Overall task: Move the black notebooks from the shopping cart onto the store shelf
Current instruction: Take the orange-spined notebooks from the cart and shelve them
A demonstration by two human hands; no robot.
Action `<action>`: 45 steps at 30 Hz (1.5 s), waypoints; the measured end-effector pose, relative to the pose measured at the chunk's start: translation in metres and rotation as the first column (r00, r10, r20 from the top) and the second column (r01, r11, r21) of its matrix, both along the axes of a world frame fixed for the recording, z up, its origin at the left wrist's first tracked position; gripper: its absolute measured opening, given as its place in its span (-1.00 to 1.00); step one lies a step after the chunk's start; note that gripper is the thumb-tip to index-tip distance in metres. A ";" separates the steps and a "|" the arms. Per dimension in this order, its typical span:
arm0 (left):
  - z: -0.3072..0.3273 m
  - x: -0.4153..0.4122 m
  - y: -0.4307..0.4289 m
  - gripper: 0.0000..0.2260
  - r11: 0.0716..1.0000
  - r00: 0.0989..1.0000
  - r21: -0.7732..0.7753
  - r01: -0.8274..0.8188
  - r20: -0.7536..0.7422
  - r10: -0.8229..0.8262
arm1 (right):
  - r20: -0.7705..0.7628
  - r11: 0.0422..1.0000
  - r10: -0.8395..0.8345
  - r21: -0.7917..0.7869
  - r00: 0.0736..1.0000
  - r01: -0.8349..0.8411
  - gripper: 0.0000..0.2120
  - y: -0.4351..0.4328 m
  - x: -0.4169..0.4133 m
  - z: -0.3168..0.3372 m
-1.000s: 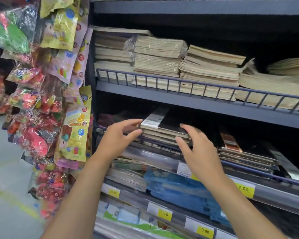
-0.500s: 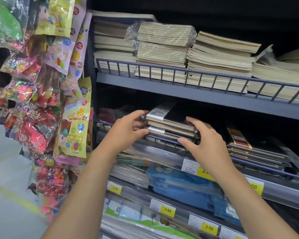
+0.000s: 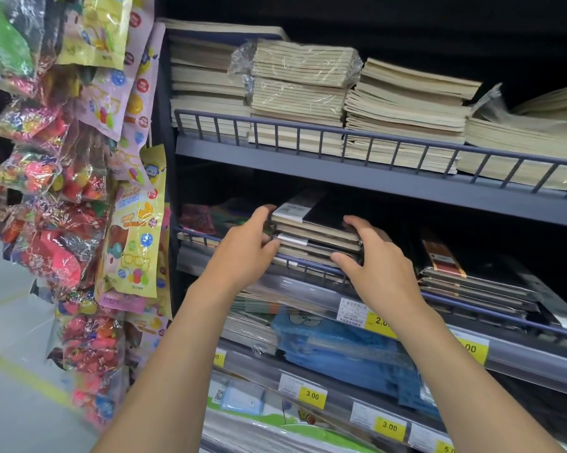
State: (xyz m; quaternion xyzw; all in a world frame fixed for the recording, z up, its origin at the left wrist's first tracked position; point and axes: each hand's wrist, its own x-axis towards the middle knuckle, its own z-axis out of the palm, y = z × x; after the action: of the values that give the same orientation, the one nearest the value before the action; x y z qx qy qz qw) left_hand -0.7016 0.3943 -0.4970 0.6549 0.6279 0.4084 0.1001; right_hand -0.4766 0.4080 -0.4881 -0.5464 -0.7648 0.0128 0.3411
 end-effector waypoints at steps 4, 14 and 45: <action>0.003 -0.002 -0.005 -0.50 0.998 0.995 -0.044 0.043 0.093 -0.039 | 0.009 1.000 0.010 -0.010 1.000 -0.010 -0.41 -0.001 -0.001 0.003; 0.003 -0.014 -0.015 -0.40 0.997 0.997 -0.077 0.017 0.078 -0.011 | -0.003 0.999 0.034 0.033 0.999 -0.033 -0.39 -0.013 0.002 -0.006; -0.013 -0.005 -0.017 -0.78 0.988 0.950 0.152 -0.033 0.313 -0.017 | -0.351 0.998 0.056 -0.012 0.935 -0.064 -0.30 -0.019 0.009 -0.007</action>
State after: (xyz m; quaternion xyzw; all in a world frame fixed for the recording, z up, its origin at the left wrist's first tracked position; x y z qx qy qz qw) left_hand -0.7066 0.3777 -0.5097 0.5850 0.5731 0.5551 0.1457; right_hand -0.4680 0.3894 -0.4955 -0.5158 -0.7080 0.1291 0.4647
